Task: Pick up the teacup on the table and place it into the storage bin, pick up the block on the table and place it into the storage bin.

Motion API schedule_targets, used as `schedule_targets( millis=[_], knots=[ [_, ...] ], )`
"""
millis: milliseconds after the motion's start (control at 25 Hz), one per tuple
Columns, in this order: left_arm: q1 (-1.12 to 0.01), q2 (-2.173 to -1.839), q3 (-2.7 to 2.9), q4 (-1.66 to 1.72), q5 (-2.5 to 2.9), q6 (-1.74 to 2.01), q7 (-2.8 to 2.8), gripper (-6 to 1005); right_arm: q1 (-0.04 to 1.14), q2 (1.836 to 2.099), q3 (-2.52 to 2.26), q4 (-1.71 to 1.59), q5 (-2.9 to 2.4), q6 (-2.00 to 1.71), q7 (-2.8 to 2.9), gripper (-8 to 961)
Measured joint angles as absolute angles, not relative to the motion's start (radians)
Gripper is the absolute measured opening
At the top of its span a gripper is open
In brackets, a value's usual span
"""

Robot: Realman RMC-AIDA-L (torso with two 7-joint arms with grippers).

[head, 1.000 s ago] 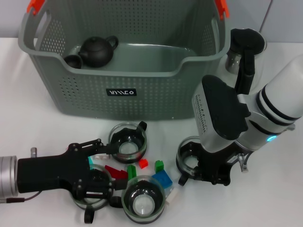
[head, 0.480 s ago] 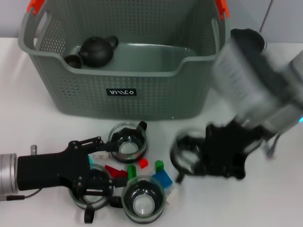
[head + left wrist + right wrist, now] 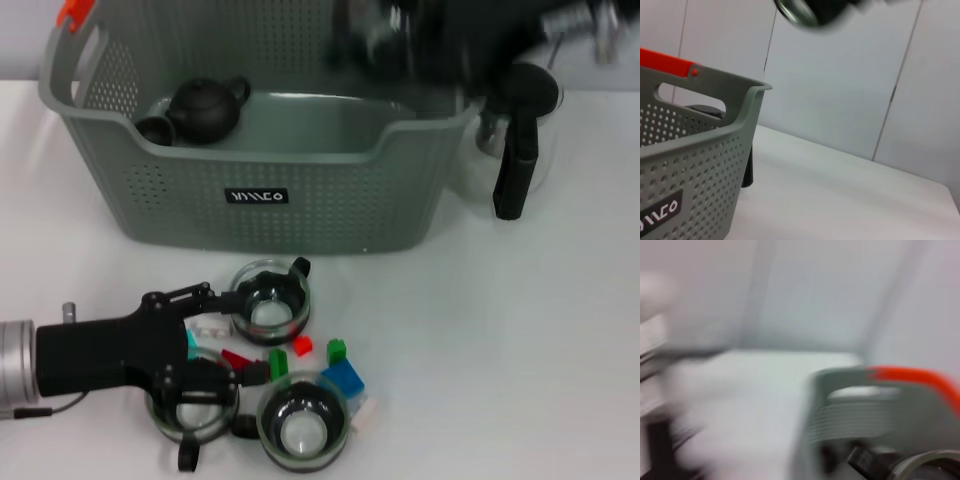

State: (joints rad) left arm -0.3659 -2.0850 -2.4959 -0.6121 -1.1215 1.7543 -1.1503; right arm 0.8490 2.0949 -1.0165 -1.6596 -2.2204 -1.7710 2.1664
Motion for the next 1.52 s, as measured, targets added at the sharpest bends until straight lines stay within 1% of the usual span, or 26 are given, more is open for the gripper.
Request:
schedule_targets(
  millis=[40,120,200,280,520,600,720,840,960,1520],
  knots=[
    [-0.367,-2.086,-2.496,-0.611,-1.122,1.751,-1.150,921,0.863,2.094,-1.032,-1.610,-2.261,-1.643,2.248,59],
    [-0.368,-2.086,-2.496,-0.608,-1.122,1.748,-1.150,921,0.875,2.094,-1.040,-1.571,-2.283,-1.580,2.284,59],
    [-0.372,-2.088,-2.496,-0.604,-1.122,1.745,-1.150,921,0.923,2.092,-1.051,-1.442,-2.328,-1.463,2.330,59],
    [-0.376,-2.090,-2.496,-0.603,-1.121,1.744,-1.150,921,0.980,2.091,-1.057,-1.309,-2.382,-1.371,2.346,59],
    [-0.377,-2.096,-2.496,-0.602,-1.121,1.726,-1.151,921,1.205,2.087,-1.069,-0.796,-2.608,-1.077,2.365,58],
    [-0.374,-2.096,-2.496,-0.600,-1.121,1.720,-1.151,920,1.256,2.086,-1.071,-0.689,-2.658,-1.017,2.365,58],
    [-0.373,-2.097,-2.496,-0.592,-1.121,1.719,-1.151,920,1.310,2.096,-1.084,-0.571,-2.723,-0.945,2.362,58],
    [-0.375,-2.097,-2.496,-0.589,-1.121,1.716,-1.151,920,1.320,2.104,-1.140,-0.521,-2.732,-0.908,2.363,58],
    [-0.377,-2.098,-2.496,-0.589,-1.121,1.708,-1.151,920,1.316,2.106,-1.181,-0.492,-2.714,-0.897,2.366,59],
    [-0.386,-2.102,-2.496,-0.589,-1.121,1.704,-1.150,921,1.298,2.099,-1.191,-0.481,-2.697,-0.908,2.364,59]
  ],
)
